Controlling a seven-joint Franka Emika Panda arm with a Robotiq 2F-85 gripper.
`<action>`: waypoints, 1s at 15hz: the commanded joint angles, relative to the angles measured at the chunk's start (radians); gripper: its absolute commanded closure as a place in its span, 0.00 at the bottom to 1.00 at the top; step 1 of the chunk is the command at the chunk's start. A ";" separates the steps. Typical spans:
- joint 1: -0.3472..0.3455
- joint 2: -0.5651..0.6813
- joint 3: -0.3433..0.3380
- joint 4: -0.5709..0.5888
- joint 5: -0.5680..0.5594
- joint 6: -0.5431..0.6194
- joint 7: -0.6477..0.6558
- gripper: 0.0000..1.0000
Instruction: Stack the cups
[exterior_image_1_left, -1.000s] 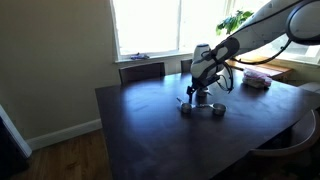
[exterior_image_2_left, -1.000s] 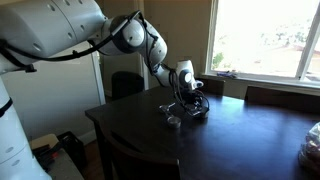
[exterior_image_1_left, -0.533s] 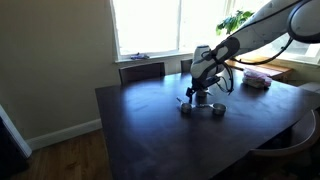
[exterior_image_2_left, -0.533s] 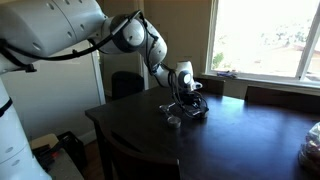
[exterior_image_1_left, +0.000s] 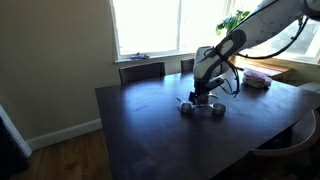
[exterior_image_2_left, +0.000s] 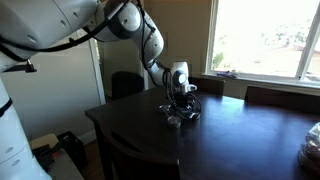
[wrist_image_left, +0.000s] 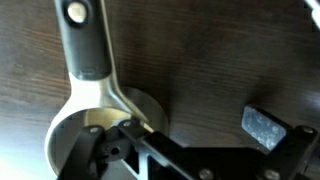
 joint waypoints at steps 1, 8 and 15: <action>-0.005 -0.136 0.023 -0.227 0.000 0.016 -0.041 0.00; 0.004 -0.256 0.032 -0.464 -0.023 0.047 -0.074 0.00; 0.013 -0.352 0.021 -0.640 -0.068 0.177 -0.085 0.00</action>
